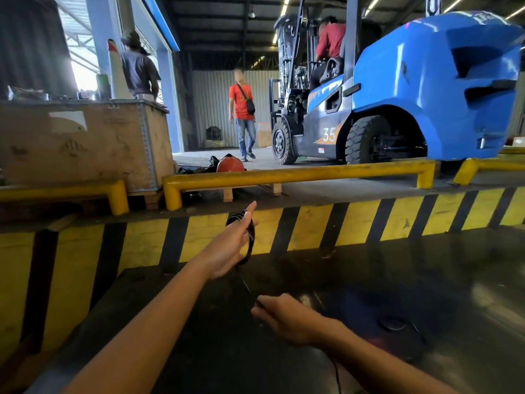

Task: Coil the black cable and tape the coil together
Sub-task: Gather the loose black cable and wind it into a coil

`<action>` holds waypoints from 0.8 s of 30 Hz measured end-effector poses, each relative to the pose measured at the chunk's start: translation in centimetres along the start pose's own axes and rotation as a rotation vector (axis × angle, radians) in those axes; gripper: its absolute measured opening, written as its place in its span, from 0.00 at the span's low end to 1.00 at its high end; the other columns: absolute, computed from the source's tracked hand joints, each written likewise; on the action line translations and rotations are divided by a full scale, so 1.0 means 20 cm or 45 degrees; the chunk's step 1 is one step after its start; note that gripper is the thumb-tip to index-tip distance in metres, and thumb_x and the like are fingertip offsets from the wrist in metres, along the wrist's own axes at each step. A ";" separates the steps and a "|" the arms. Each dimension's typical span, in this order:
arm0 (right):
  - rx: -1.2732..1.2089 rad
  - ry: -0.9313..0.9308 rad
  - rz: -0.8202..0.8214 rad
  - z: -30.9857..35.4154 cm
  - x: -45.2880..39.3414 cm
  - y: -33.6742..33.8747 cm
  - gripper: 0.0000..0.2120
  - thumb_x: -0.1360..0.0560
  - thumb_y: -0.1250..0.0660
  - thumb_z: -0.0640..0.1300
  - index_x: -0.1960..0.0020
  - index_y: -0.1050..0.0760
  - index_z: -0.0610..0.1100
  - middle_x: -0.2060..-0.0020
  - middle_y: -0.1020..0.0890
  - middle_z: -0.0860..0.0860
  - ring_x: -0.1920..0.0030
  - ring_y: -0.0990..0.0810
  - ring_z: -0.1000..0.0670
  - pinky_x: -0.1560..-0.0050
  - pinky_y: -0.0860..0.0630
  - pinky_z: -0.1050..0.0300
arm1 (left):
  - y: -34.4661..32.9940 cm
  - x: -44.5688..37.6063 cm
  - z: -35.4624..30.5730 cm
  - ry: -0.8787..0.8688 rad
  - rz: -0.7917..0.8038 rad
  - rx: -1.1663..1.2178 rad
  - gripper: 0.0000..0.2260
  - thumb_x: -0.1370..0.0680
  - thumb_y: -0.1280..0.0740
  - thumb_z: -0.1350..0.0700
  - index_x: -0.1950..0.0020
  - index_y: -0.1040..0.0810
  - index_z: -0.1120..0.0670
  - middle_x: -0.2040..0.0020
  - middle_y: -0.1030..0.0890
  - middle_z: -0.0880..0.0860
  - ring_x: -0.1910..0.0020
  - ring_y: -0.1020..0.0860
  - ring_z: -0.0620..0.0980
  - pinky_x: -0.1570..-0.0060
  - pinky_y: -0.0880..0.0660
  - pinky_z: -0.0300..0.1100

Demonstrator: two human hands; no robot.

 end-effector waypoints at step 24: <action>0.068 -0.061 0.026 -0.12 -0.05 0.11 0.09 0.20 0.42 0.49 0.50 0.26 0.47 0.60 0.23 0.51 0.61 0.23 0.54 0.58 0.27 0.58 | 0.06 -0.03 0.12 -0.034 -0.151 -0.052 0.23 0.21 0.48 0.42 0.26 0.47 0.37 0.23 0.43 0.58 0.25 0.46 0.59 0.33 0.46 0.67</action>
Point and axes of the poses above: each hand's wrist, its own x-axis away from the middle knuckle, its own y-axis out of the back of the hand, z = x × y, the point moved 4 cm from there along -x, towards the middle knuckle
